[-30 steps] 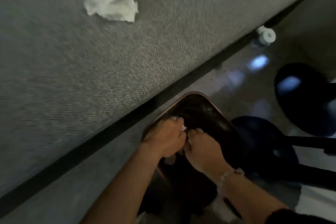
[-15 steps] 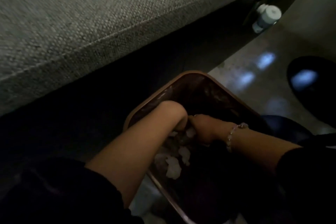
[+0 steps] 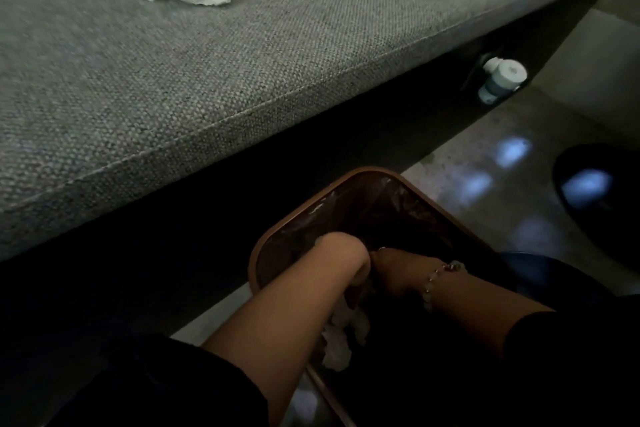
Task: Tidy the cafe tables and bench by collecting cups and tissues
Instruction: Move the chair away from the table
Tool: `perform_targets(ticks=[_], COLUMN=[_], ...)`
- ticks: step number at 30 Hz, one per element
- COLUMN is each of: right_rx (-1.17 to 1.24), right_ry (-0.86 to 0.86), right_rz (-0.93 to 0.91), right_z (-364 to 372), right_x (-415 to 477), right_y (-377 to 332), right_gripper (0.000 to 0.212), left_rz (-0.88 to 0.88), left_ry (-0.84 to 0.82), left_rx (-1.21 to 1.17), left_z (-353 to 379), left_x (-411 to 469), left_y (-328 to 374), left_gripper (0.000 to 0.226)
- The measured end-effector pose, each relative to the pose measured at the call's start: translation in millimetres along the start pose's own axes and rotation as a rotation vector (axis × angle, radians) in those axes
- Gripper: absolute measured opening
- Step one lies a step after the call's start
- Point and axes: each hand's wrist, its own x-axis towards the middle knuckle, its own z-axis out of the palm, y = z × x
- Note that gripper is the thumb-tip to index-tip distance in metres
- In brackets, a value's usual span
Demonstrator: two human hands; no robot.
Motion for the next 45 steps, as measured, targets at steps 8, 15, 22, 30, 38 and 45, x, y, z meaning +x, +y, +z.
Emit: perform_targets(ticks=[8,15,22,30,38,45], right_rx=[0.119,0.182,0.246,0.069,-0.026,-0.041], right_ry=[-0.034,0.075,0.198,0.493,1.072,1.172], right_rz=[0.156,0.401,0.412,0.139,0.084,0.196], right_z=[-28.5,-54.5,-129.0,-324.1,-511.0,-550.5], right_x=[-19.3,-85.9,-137.2,-270.6,-421.0,-495.6], right_y=[-21.6,-57.9,-147.7,-233.9,-215.6,-169.1], right_gripper=[0.039,0.034,0.033,0.036,0.026,0.024], left_rz=[0.053,0.059,-0.112,-0.315,-0.235,-0.094], left_ry=[0.138,0.426,0.686,0.783,1.246,1.441], left_rx=[-0.243,-0.386,-0.199,-0.304,-0.072,0.168], left_z=[-21.0,-29.3,-35.5,-120.3,-281.7,-336.2], left_x=[-12.7,-94.5,-218.2,-433.0,-630.2,-674.0], left_y=[-13.3,-18.6,-60.7,-105.0,-72.2,-6.7], left_gripper=[0.033,0.038,0.027,0.03,0.036,0.027])
